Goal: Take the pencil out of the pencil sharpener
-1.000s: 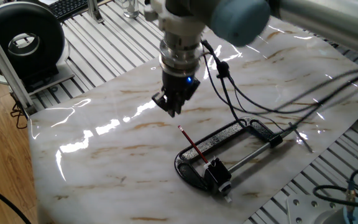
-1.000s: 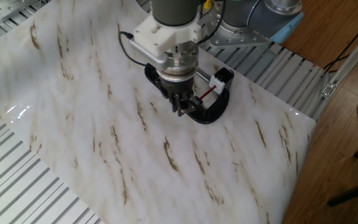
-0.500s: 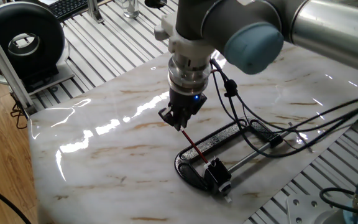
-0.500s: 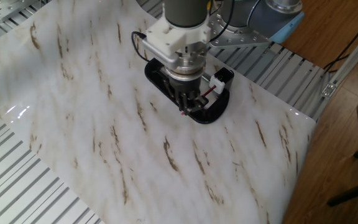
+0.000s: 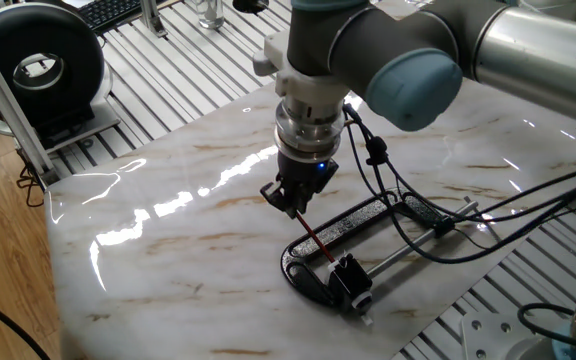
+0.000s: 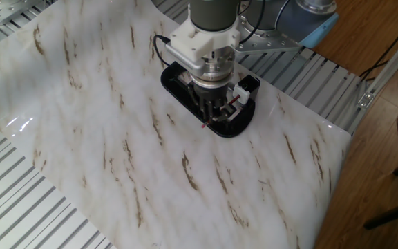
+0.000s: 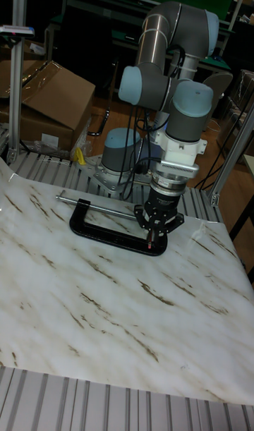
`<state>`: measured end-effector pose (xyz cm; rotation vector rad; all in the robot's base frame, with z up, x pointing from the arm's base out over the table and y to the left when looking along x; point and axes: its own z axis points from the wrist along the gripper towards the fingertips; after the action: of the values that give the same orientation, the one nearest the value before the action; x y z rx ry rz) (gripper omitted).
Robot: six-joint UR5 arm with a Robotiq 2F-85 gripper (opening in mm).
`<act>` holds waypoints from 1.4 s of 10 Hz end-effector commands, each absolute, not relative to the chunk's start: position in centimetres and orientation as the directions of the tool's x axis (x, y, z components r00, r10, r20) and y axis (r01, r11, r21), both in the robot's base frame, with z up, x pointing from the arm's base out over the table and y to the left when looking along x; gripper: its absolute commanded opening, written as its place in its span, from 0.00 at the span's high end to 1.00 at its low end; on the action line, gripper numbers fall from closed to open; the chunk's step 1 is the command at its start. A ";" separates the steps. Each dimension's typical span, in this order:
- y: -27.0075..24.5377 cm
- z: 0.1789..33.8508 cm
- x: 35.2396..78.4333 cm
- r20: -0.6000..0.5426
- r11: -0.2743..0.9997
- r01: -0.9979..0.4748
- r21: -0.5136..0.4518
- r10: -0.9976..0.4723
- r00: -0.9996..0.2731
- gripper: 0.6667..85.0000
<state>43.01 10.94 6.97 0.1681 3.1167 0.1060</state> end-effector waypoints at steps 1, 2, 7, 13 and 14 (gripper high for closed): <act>11.0 6.8 42.3 -0.004 0.990 0.117 0.079 0.118 -0.993 0.74; 11.0 6.8 42.2 -0.004 0.990 0.118 0.079 0.119 -0.993 0.74; 11.1 6.8 42.2 -0.001 0.989 0.126 0.081 0.127 -0.992 0.80; 11.5 6.7 42.8 -0.021 0.990 0.102 0.096 0.104 -0.994 0.74; 11.5 6.7 42.8 -0.023 0.990 0.101 0.094 0.104 -0.994 0.74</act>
<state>42.56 11.20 6.55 0.1632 3.1143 0.1247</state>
